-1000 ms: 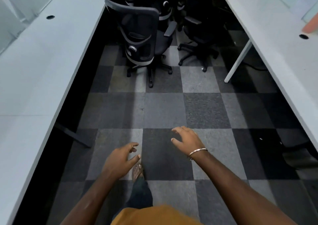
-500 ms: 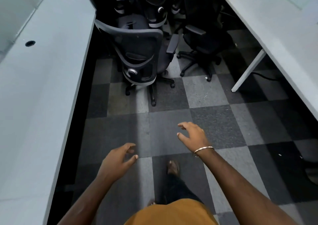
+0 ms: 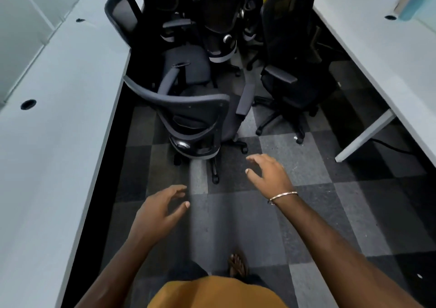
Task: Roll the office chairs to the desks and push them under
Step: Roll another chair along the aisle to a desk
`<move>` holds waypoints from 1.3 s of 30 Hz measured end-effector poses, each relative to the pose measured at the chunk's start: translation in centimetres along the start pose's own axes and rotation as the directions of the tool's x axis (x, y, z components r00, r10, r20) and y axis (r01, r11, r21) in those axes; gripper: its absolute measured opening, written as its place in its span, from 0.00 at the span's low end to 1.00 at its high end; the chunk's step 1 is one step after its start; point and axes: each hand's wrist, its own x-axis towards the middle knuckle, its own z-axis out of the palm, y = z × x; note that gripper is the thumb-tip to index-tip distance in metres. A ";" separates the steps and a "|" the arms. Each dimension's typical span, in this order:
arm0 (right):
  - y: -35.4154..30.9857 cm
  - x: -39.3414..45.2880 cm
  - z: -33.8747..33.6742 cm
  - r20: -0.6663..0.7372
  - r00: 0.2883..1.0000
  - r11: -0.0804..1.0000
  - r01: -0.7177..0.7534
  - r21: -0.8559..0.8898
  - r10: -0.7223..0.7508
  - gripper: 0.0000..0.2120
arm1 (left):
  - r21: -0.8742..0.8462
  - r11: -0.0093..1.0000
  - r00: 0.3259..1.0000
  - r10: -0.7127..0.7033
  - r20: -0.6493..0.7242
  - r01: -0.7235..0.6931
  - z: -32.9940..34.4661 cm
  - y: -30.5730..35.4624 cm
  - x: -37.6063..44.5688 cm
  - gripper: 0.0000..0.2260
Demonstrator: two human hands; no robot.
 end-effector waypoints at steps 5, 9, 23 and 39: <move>-5.2 10.4 -1.0 -0.079 0.987 0.990 0.139 -0.006 -0.139 0.19 | 0.064 0.990 0.983 0.135 -0.125 -0.127 -6.4 -0.6 10.4 0.21; -10.0 18.7 0.0 -0.125 0.967 0.975 0.215 -0.056 -0.221 0.20 | 0.216 0.953 0.955 0.250 -0.158 -0.213 -12.0 -2.6 20.0 0.23; -14.7 32.1 13.3 0.082 0.986 0.865 0.169 -0.472 -0.148 0.23 | 0.608 0.728 0.947 0.205 0.249 -0.317 -14.8 -13.4 41.6 0.20; -5.7 23.8 7.8 0.085 0.970 0.900 0.242 -0.361 -0.226 0.20 | 0.492 0.859 0.990 0.133 0.049 -0.140 -4.6 -6.5 30.4 0.18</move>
